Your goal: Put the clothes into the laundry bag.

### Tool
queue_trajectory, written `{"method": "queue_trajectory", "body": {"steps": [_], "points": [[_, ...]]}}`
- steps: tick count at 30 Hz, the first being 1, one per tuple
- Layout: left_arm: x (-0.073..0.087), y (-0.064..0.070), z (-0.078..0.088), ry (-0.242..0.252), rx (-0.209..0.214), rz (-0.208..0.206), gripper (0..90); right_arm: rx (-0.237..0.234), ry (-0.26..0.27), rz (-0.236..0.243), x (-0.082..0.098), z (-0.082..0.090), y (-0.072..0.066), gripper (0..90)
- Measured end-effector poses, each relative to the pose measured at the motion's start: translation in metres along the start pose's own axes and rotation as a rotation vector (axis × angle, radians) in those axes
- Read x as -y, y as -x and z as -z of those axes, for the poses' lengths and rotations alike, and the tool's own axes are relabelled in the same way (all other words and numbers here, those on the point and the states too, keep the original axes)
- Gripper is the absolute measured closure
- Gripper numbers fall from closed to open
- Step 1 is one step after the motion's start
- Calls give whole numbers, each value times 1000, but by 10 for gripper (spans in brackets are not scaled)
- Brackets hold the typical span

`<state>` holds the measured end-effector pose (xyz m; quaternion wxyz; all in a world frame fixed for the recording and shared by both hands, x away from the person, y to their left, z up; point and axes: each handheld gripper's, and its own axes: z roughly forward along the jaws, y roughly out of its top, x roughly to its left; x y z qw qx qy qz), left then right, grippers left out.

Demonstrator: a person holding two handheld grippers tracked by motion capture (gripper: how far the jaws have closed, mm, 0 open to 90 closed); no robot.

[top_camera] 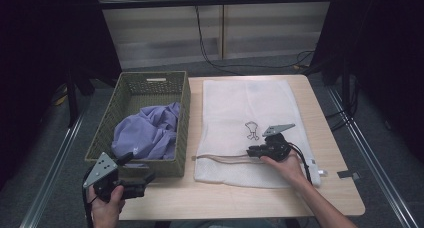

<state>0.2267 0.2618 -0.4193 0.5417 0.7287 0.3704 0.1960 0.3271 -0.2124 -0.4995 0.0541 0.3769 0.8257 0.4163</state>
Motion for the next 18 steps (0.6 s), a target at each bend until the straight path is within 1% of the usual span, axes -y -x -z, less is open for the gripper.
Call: {"method": "queue_trajectory", "body": {"steps": [1, 2, 4, 5, 6, 7, 8, 9, 10, 11, 12, 13, 14, 15, 16, 18], "points": [[0, 0, 0, -4, -1, -1, 23, 3, 1, 11, 1, 3, -1, 699], [0, 0, 0, -3, -1, -3, 23, 3, -4, 16, 2, 4, -2, 684], [0, 1, 0, -1, -2, -3, 23, 21, -33, 36, 6, 4, -3, 631], [0, 1, 0, 0, 1, -3, 23, 29, -48, 51, 8, 2, -4, 625], [0, 1, 0, 0, 1, -3, 23, 29, -48, 51, 8, 2, -4, 625], [0, 1, -1, -1, 1, -4, 23, 39, -38, 82, 10, 2, -5, 624], [0, 1, -1, -1, 1, -4, 23, 49, -45, 102, 9, 2, -7, 625], [0, 1, -1, -4, 1, -5, 23, 68, -51, 121, 9, 2, -10, 640], [0, 1, -1, -4, 2, -4, 23, 68, -51, 121, 9, 2, -10, 640], [0, 1, -1, -4, 2, -4, 23, 101, -57, 150, 9, 1, -11, 745], [0, 1, -2, -4, 10, -4, 23, 102, -65, 140, 9, 2, -11, 781], [0, 1, -1, -4, 6, -4, 23, 103, -57, 136, 9, 2, -9, 823], [0, 1, -1, -4, 6, -4, 23, 103, -57, 136, 9, 2, -9, 823], [0, 1, -1, -6, 1, -7, 23, 105, -57, 125, 8, 2, -8, 847], [0, 1, -1, -5, 1, -8, 23, 99, -61, 102, 7, 2, -6, 861], [0, 0, -1, -3, 1, -8, 23, 101, -61, 97, 7, 2, -6, 867]]}}
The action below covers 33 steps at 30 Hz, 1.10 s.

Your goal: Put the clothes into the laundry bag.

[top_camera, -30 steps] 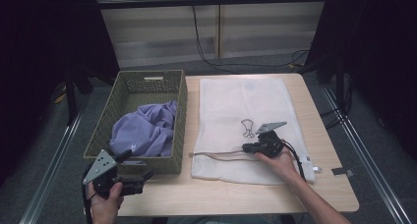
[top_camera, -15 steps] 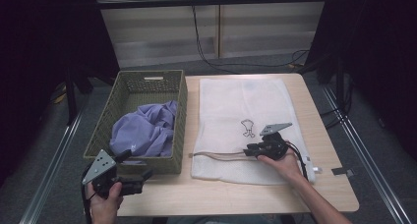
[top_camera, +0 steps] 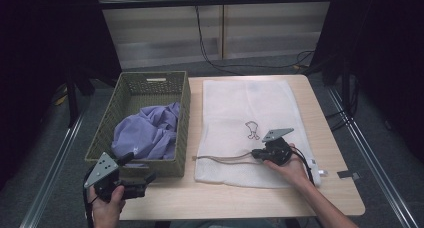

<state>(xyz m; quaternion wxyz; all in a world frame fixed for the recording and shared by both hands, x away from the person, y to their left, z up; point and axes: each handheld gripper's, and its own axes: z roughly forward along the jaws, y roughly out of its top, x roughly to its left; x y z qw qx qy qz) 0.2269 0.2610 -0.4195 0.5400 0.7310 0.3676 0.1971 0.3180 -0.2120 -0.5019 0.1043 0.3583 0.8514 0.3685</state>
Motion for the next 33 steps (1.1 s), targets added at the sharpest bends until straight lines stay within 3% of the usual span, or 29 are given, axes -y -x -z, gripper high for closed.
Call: {"method": "queue_trajectory", "body": {"steps": [2, 13, 33], "points": [[0, 0, 0, 0, 1, 6, 23, -5, -2, -4, 0, 0, 0, 868], [0, -1, 1, 2, 2, 6, 23, -50, 118, -91, -5, 17, 6, 870], [0, -3, 2, 8, -2, 9, 23, -64, 287, -153, -11, 40, 10, 869]]}}
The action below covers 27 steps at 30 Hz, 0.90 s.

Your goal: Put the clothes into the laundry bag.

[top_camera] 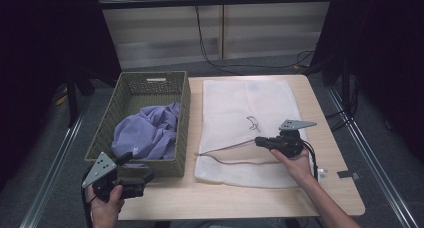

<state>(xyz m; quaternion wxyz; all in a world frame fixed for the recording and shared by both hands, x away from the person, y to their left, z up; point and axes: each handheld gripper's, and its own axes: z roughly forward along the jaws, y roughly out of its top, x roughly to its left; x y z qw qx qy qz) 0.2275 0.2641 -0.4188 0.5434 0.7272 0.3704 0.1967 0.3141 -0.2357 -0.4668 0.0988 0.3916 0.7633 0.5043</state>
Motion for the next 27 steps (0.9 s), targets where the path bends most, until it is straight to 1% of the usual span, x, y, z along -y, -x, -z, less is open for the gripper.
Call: {"method": "queue_trajectory", "body": {"steps": [2, 3, 4, 5, 7, 9, 10, 11, 17, 25, 27], "points": [[0, 0, 0, -1, -8, 1, 22, -6, 14, -6, -2, 2, -1, 869], [0, 0, 0, -1, -9, 1, 22, -8, 17, 1, -2, 3, -1, 870], [0, 0, 0, -1, -10, 2, 22, -10, 23, -11, -3, 3, -1, 869], [0, 0, 0, -1, -10, 2, 22, -10, 23, -11, -3, 3, -1, 869], [0, -1, -1, -2, 0, 2, 22, -17, 39, -19, -5, 5, 0, 870], [0, 0, -1, -3, -3, 1, 22, -20, 48, -26, -6, 6, 0, 870], [0, -1, 0, -1, 0, 0, 22, -24, 65, -31, -8, 8, 1, 870], [0, -1, 0, -1, 0, 0, 22, -24, 65, -31, -8, 8, 1, 870], [0, -1, 0, 0, 1, 5, 22, -48, 111, -58, -16, 15, 1, 871], [1, 0, -2, -6, -3, 1, 22, -48, 144, -63, -23, 20, 1, 871], [0, 0, -2, -8, -8, 0, 22, -47, 153, -56, -25, 21, 2, 871]]}}
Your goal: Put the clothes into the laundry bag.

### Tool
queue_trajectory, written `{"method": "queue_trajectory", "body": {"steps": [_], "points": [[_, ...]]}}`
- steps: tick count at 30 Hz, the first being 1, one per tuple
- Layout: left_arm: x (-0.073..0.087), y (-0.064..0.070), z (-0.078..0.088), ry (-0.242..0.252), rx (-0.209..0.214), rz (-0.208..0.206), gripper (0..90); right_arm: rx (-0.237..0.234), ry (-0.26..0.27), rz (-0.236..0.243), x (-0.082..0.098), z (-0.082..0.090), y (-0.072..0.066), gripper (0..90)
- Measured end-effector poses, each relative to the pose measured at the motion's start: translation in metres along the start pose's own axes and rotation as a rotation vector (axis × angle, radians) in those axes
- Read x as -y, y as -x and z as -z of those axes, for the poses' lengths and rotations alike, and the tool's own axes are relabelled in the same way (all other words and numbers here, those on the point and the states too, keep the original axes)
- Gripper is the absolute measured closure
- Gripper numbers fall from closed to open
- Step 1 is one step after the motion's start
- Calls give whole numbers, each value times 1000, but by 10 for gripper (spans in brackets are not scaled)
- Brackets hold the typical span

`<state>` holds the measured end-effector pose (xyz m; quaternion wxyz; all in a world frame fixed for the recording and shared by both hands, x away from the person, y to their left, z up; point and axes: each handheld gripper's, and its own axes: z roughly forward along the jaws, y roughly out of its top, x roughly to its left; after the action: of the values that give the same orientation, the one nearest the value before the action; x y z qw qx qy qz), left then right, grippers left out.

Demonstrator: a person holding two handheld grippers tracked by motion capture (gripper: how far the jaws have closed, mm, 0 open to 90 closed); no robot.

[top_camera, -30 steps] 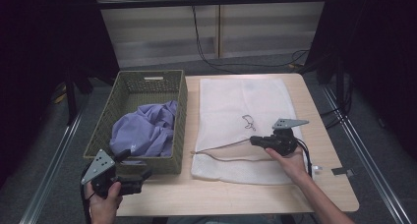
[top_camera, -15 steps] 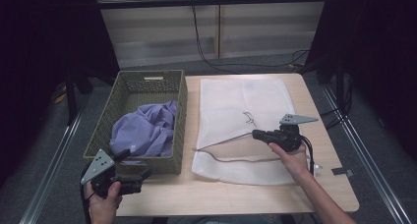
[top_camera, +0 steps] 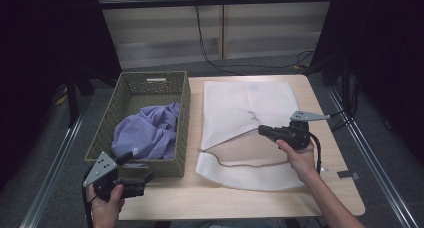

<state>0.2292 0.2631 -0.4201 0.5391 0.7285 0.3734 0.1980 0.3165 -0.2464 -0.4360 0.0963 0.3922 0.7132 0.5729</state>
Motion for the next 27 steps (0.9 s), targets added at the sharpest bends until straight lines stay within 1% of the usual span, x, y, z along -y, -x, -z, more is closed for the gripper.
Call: {"method": "queue_trajectory", "body": {"steps": [1, 2, 5, 8, 13, 14, 15, 16, 17, 18, 19, 20, 21, 22, 23, 24, 25, 26, 27], "points": [[0, 0, 0, 2, 0, 4, 22, 4, 1, -1, -1, 0, -1, 870], [0, 0, 0, 2, 0, 4, 22, 16, -6, 12, -3, 0, -2, 871], [0, 1, 1, 7, 4, 4, 22, 22, -5, 14, -7, 0, -3, 871], [0, 0, 1, 7, 5, 5, 22, 23, 12, 6, -13, 1, -1, 871], [0, -3, 0, 5, 8, 11, 23, 18, 44, 11, -27, -3, -2, 870], [0, -3, 1, 7, 1, 13, 24, 17, 53, 14, -29, -4, -2, 871], [-1, -3, 1, 11, -19, 17, 26, 18, 58, 17, -31, -5, -2, 871], [-1, -4, 2, 14, -30, 15, 29, 33, 62, 26, -32, -7, -3, 871], [-2, -4, 3, 18, -33, 20, 33, 37, 75, 23, -31, -9, -3, 871], [-3, -6, 4, 21, -34, 22, 38, 24, 88, -2, -30, -10, -2, 871], [-4, -6, 5, 24, -47, 28, 46, 21, 91, 2, -29, -13, -2, 871], [-4, -6, 5, 24, -47, 28, 53, 21, 91, 2, -29, -13, -2, 871], [-9, -9, 6, 30, -53, 22, 53, 22, 80, 5, -30, -14, -4, 870], [-9, -9, 6, 30, -53, 22, 53, 17, 89, 6, -31, -13, -4, 870], [-16, -12, 5, 28, -54, 40, 58, 16, 89, 2, -31, -12, -4, 870], [-16, -12, 5, 28, -54, 40, 68, 16, 89, 2, -31, -12, -4, 870], [-20, -15, 4, 9, -58, 35, 68, 19, 90, 3, -31, -11, -4, 870], [-24, -18, 1, -12, -50, 34, 68, 15, 89, 7, -31, -10, -3, 870], [-30, -24, -5, -49, -37, 30, 66, 15, 83, -3, -29, -9, -2, 870]]}}
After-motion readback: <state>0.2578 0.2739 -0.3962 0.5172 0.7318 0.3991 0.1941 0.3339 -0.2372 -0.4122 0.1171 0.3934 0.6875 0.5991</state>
